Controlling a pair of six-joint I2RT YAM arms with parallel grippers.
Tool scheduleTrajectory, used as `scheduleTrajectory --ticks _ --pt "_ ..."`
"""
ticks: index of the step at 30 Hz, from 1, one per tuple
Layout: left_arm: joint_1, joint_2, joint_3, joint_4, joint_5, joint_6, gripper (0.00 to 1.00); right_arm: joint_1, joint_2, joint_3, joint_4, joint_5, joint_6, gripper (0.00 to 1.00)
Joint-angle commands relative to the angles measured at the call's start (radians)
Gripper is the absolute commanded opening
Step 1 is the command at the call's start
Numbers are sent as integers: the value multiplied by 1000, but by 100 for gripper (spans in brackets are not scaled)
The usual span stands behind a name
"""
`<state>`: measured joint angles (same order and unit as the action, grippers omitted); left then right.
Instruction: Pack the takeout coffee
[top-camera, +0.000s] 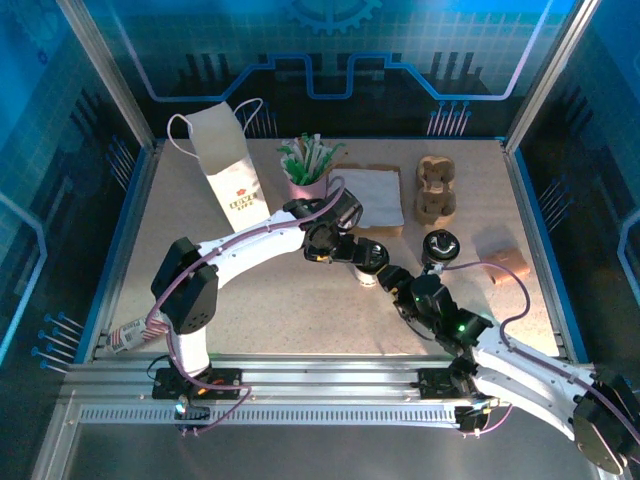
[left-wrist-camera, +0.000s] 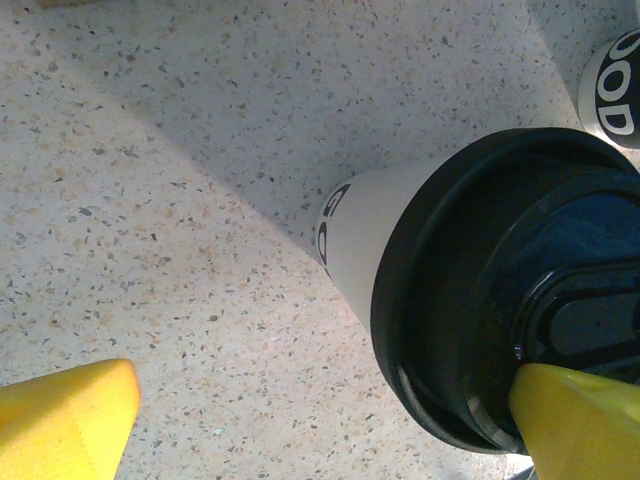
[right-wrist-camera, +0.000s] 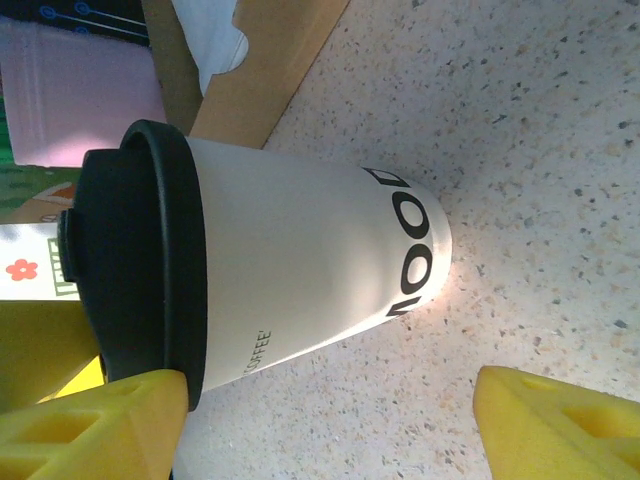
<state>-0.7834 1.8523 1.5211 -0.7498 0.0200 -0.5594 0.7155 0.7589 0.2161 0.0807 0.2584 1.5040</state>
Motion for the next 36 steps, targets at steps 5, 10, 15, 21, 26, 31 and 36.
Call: scheduleTrajectory --ticks 5,10,15,21,26,31,36 --pt "-19 39 -63 -76 23 0 97 -5 -5 -12 154 -2 0 77" --pt "-19 39 -67 -72 23 1 97 -3 -50 4 105 14 -13 77" --pt "-19 43 -67 -70 27 0 97 -2 -56 6 91 15 -15 77" --pt "-19 41 -62 -75 27 1 97 1 -35 -40 134 20 30 77" --pt "-20 44 -62 -72 30 0 97 6 -17 -61 166 24 51 76" --pt "-19 44 -60 -72 34 -2 97 12 -12 -61 162 34 57 72" --pt "-19 46 -59 -71 38 -2 97 14 -5 -66 161 42 73 73"
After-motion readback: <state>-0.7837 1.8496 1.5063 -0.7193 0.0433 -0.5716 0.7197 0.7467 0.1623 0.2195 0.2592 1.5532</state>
